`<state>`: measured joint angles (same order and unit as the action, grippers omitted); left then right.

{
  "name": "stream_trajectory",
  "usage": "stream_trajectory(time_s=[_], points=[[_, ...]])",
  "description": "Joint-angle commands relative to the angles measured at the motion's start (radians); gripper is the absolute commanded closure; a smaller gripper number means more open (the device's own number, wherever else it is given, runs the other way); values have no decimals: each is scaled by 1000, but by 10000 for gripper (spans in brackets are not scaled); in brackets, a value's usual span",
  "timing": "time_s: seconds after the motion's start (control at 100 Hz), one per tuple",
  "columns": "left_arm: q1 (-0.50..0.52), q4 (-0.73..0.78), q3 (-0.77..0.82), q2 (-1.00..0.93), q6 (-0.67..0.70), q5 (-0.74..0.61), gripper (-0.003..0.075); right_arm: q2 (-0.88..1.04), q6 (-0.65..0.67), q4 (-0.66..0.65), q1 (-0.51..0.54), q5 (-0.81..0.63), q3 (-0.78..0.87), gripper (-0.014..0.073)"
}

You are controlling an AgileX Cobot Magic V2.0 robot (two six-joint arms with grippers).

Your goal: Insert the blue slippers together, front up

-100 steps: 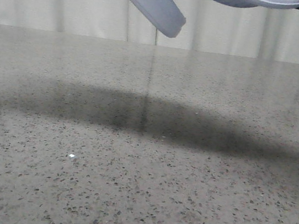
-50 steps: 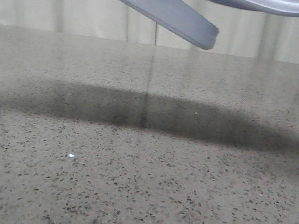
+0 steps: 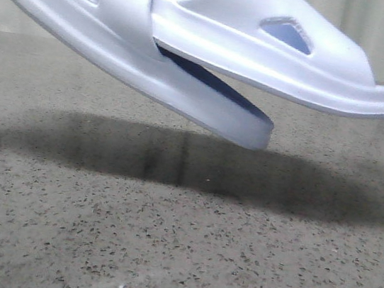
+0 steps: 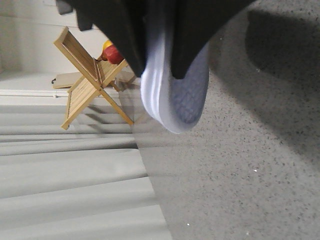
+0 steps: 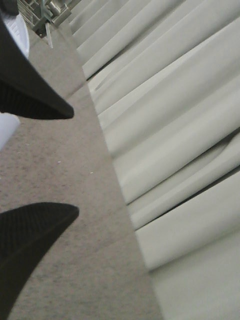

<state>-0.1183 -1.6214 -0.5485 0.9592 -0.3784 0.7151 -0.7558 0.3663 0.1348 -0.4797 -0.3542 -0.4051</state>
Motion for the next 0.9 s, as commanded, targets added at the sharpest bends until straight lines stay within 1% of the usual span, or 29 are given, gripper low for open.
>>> stream_trajectory(time_s=[0.0, 0.11, 0.32, 0.5, 0.71, 0.89], points=[[-7, -76, -25, 11, -6, 21, 704, 63, -108, -18, 8, -114, -37, 272], [-7, -113, -25, 39, -48, 21, 704, 135, -169, -18, 8, -118, -37, 272], [-7, -240, -25, 118, -171, 40, 704, 208, -169, -18, 8, -92, -37, 272], [-7, -240, -28, 204, -185, 79, 704, 210, -169, -18, 8, -69, -37, 272], [-7, -240, -28, 275, -282, 78, 704, 210, -169, -18, 8, -65, -37, 274], [-7, -240, -28, 299, -310, 77, 704, 210, -169, -18, 8, -61, -37, 274]])
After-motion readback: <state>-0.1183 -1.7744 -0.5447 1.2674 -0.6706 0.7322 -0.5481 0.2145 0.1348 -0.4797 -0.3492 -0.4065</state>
